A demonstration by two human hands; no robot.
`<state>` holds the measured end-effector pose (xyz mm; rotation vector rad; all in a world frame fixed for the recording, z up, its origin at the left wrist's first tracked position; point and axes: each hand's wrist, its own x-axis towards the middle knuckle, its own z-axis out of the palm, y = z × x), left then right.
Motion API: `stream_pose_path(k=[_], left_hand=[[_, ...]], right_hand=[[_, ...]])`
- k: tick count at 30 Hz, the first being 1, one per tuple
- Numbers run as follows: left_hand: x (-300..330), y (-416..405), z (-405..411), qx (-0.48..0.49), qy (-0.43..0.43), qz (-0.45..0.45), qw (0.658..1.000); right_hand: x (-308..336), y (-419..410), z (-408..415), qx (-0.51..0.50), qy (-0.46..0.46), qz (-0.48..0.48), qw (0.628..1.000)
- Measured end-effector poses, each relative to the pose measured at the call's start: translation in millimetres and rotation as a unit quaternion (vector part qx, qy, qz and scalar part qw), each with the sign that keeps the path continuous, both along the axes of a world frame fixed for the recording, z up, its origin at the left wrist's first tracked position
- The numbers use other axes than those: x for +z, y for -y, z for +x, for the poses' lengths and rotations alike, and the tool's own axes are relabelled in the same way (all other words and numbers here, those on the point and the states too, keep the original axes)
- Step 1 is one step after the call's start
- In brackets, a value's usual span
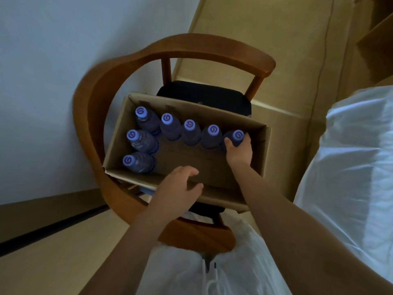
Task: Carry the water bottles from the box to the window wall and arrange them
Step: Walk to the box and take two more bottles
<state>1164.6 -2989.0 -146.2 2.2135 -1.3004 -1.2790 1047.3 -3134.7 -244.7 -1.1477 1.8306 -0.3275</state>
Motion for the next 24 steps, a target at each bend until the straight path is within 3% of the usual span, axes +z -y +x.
stream_pose_path(k=[4, 11, 18, 21, 24], left_hand=[[-2, 10, 10, -0.002, -0.008, 0.003, 1.0], [-2, 23, 13, -0.013, -0.009, -0.015, 1.0], [5, 45, -1, -0.039, -0.072, -0.068, 0.994], [21, 48, -9, -0.036, -0.123, -0.17, 0.977], [30, 39, -7, 0.04, -0.155, -0.238, 0.958]], right_hand=[[-8, 11, -1, 0.007, -0.038, -0.015, 0.999], [39, -1, -20, 0.134, -0.104, -0.081, 0.982], [144, -36, -45, 0.24, 0.011, -0.161, 0.957], [183, -45, -39, 0.263, 0.074, -0.166, 0.948], [202, -49, -25, 0.251, 0.108, -0.181, 0.945]])
